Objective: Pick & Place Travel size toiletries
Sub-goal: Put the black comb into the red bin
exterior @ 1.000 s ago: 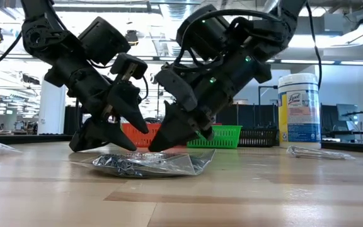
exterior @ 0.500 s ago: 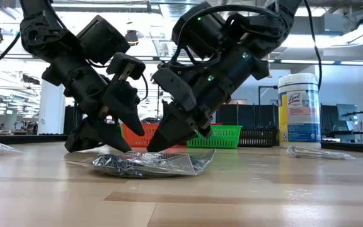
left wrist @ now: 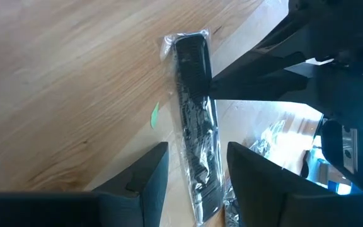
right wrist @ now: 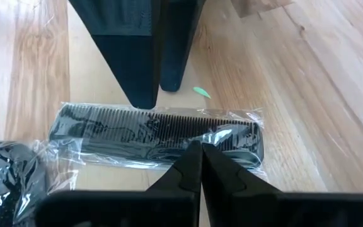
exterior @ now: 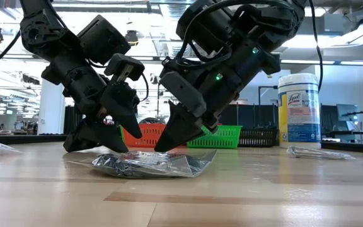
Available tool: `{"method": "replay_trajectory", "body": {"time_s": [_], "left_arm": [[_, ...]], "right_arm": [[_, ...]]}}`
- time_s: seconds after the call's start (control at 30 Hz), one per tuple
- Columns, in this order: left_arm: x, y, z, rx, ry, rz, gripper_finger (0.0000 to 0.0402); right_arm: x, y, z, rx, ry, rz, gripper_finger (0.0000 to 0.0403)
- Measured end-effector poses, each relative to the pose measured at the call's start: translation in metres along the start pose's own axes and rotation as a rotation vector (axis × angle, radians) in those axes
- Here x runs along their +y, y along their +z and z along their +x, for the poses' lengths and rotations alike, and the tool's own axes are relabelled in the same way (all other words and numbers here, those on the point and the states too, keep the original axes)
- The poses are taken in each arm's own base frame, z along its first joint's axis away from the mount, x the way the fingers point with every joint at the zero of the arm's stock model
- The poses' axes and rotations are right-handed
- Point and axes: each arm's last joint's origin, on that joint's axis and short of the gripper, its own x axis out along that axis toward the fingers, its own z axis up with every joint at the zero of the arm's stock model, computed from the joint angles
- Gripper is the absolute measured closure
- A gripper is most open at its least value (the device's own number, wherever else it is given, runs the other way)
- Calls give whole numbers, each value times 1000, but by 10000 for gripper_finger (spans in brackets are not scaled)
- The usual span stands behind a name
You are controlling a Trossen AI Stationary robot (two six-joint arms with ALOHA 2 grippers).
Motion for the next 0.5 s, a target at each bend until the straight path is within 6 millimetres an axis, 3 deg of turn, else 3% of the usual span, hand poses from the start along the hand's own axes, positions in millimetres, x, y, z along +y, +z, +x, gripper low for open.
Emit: {"method": "replay_trajectory", "body": {"time_s": [0.33,0.5], "left_arm": [[1,0,0,2,5,-4,245],[1,0,0,2,5,-4,245]], "right_arm": [[9,10,-16,-74,-56,-83,403],[9,5,-14,-42,-45,-92,403]]}}
